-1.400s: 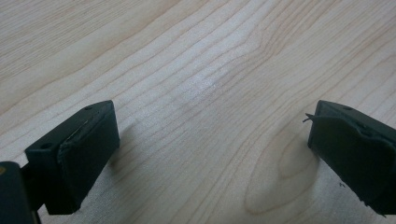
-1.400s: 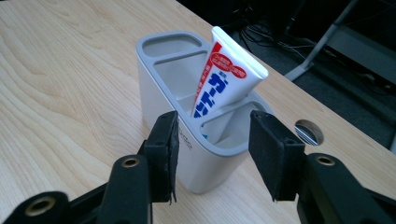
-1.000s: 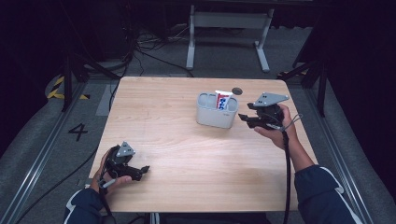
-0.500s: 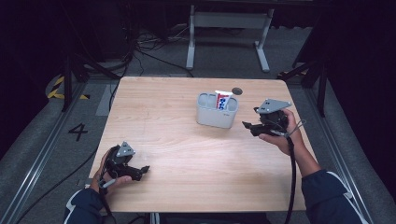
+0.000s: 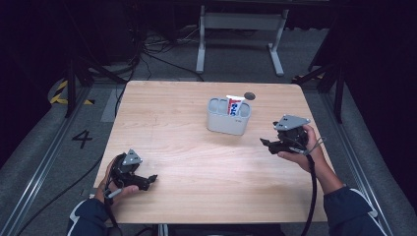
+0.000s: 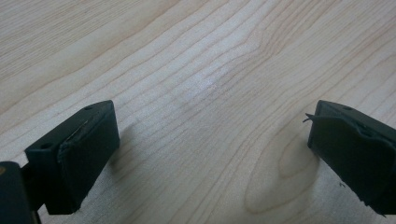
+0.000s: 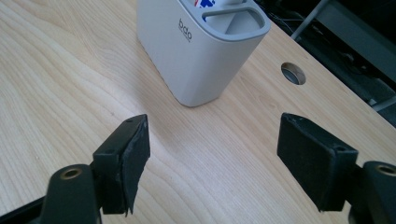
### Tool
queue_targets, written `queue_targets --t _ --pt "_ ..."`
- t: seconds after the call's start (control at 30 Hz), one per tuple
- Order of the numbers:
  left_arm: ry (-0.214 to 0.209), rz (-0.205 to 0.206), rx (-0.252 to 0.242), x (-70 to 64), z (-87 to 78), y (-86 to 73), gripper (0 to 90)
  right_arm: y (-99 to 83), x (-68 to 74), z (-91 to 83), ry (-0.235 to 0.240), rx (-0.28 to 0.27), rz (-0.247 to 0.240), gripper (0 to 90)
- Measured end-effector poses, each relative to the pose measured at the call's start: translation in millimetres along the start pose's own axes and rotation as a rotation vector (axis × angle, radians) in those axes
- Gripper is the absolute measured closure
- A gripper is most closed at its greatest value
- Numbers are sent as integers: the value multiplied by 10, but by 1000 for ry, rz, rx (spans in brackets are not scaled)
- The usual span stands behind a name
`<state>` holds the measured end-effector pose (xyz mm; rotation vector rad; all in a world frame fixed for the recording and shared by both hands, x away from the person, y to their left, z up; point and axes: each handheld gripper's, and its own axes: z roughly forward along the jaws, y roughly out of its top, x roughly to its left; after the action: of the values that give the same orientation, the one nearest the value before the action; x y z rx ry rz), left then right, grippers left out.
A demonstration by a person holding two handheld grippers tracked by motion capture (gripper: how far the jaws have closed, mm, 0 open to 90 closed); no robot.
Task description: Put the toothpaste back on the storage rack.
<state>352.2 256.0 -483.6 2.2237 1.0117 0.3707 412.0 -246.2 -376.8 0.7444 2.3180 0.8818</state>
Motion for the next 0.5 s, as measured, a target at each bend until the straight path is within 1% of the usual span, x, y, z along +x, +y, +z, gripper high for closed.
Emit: queue_targets --t 0.13,0.27,0.33,0.47,0.5 --pt "0 0 0 0 0 0 24 -71 22 -25 -3 5 -9 255" --pt "0 0 0 0 0 0 24 -151 39 -40 -1 6 -5 254" --pt "0 0 0 0 0 0 24 -206 51 -46 9 7 0 254" --pt "0 0 0 0 0 0 24 -307 69 -57 3 17 -12 254" --pt "0 0 0 0 0 0 24 -323 76 -62 6 18 -3 254"
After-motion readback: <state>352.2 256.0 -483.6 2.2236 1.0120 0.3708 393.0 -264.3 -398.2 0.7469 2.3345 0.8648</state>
